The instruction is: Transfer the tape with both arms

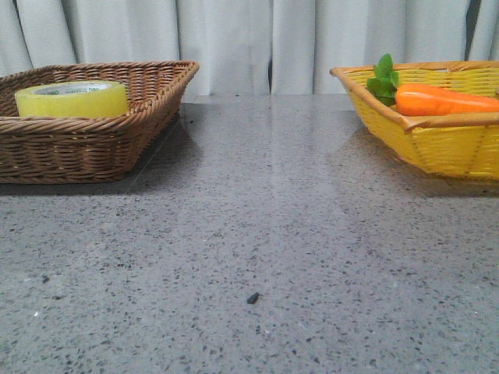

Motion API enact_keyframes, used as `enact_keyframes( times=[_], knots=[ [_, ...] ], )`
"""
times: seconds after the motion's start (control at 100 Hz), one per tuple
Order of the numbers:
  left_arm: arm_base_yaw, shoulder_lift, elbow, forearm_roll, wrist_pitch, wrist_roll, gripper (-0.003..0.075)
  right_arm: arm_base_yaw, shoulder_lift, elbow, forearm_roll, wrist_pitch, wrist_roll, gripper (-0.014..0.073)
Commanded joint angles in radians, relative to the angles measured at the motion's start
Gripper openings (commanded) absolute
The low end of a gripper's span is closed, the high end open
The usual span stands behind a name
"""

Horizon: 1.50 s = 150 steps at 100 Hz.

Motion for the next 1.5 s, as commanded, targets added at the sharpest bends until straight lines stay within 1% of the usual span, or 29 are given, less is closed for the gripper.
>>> enact_keyframes(
  times=[0.0,0.24,0.31,0.38,0.41,0.46,0.51,0.62,0.71,0.83,0.89,0.98,1.49],
  knots=[
    [0.004,-0.029,0.009,-0.004,-0.044,-0.008,-0.0021,0.000,0.013,-0.024,-0.014,-0.073,-0.007,-0.0067],
    [0.004,-0.029,0.009,-0.004,-0.044,-0.008,-0.0021,-0.007,0.000,-0.009,-0.014,-0.073,-0.007,-0.0067],
    [0.004,-0.029,0.009,-0.004,-0.044,-0.008,-0.0021,-0.048,-0.021,0.021,-0.014,-0.089,-0.007,-0.0067],
    [0.004,-0.029,0.009,-0.004,-0.044,-0.008,-0.0021,-0.125,-0.048,0.075,-0.001,-0.105,-0.007,-0.0067],
    [0.004,-0.029,0.009,-0.004,-0.044,-0.008,-0.0021,-0.173,-0.060,0.101,0.025,-0.117,-0.007,-0.0067],
    [0.004,-0.029,0.009,-0.004,-0.044,-0.008,-0.0021,-0.245,-0.083,0.152,0.106,-0.143,-0.007,-0.0067],
    [0.004,-0.029,0.009,-0.004,-0.044,-0.008,-0.0021,-0.316,-0.104,0.212,0.148,-0.175,-0.007,-0.0067],
    [0.004,-0.029,0.009,-0.004,-0.044,-0.008,-0.0021,-0.448,-0.140,0.364,0.163,-0.283,-0.007,-0.0067],
    [0.004,-0.029,0.009,-0.004,-0.044,-0.008,-0.0021,-0.508,-0.142,0.473,0.172,-0.364,-0.007,-0.0067],
    [0.004,-0.029,0.009,-0.004,-0.044,-0.008,-0.0021,-0.525,-0.142,0.570,0.172,-0.416,-0.007,-0.0067],
    [0.004,-0.029,0.009,-0.004,-0.044,-0.008,-0.0021,-0.525,-0.142,0.562,0.172,-0.338,-0.007,-0.0067],
    [0.004,-0.029,0.009,-0.004,-0.044,-0.008,-0.0021,-0.525,-0.142,0.566,0.172,-0.313,-0.007,-0.0067],
    [0.004,-0.029,0.009,-0.004,-0.044,-0.008,-0.0021,-0.525,-0.142,0.566,0.172,-0.311,-0.007,-0.0067]
  ],
)
